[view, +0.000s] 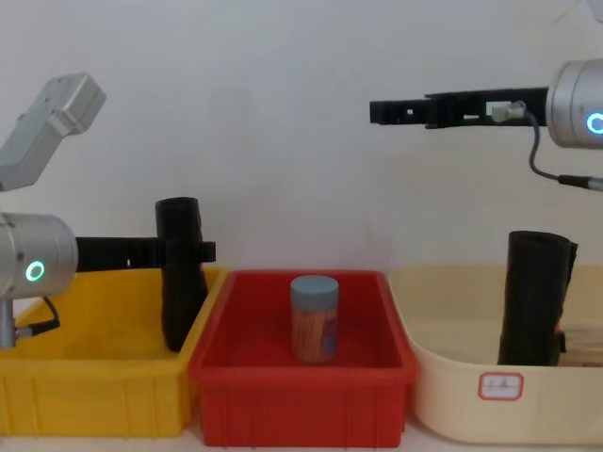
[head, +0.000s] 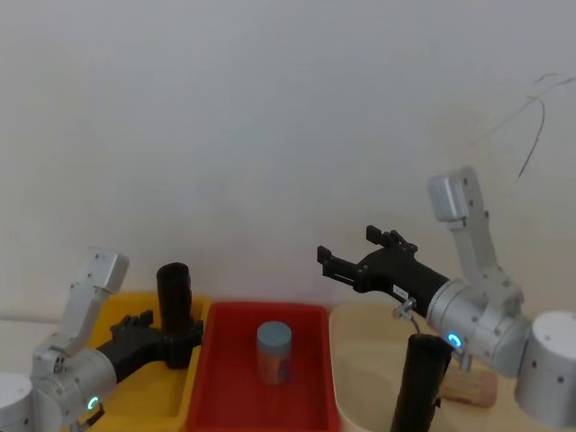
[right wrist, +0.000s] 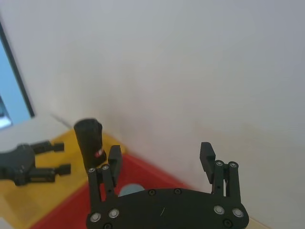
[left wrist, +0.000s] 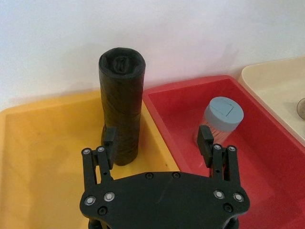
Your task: Pick up the garbage bag with the one hand and transfer it to the other hand.
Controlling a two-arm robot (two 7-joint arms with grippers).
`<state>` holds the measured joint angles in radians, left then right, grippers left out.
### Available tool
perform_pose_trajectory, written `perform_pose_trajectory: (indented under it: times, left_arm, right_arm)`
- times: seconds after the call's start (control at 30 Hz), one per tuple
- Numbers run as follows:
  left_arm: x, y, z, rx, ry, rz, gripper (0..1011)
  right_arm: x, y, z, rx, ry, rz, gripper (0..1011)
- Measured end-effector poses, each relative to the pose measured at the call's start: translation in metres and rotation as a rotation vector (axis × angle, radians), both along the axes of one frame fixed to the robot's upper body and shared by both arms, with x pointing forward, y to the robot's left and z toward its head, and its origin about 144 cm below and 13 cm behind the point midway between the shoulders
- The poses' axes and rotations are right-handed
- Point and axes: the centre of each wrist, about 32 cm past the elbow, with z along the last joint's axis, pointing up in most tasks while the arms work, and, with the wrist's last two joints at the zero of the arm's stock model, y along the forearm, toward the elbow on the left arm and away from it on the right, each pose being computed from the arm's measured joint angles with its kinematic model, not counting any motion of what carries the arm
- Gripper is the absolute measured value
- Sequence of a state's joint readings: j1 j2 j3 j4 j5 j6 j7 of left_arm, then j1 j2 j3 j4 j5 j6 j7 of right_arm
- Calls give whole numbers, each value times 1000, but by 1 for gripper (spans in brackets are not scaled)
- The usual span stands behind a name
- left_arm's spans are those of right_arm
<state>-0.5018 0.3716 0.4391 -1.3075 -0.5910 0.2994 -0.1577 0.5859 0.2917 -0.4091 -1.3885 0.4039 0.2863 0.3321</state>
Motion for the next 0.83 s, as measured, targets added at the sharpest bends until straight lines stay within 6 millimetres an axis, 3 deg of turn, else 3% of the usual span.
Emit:
perform_pose_trajectory:
  times: [0.43,0.83]
  left_arm:
    - [0,0,0,0,0,0,1002]
    - [0,0,0,0,0,0,1002]
  right_arm:
    - [-35,22,-21,140,-80,-64,1000]
    - [-48,28,-27,188,-104,-93,1001]
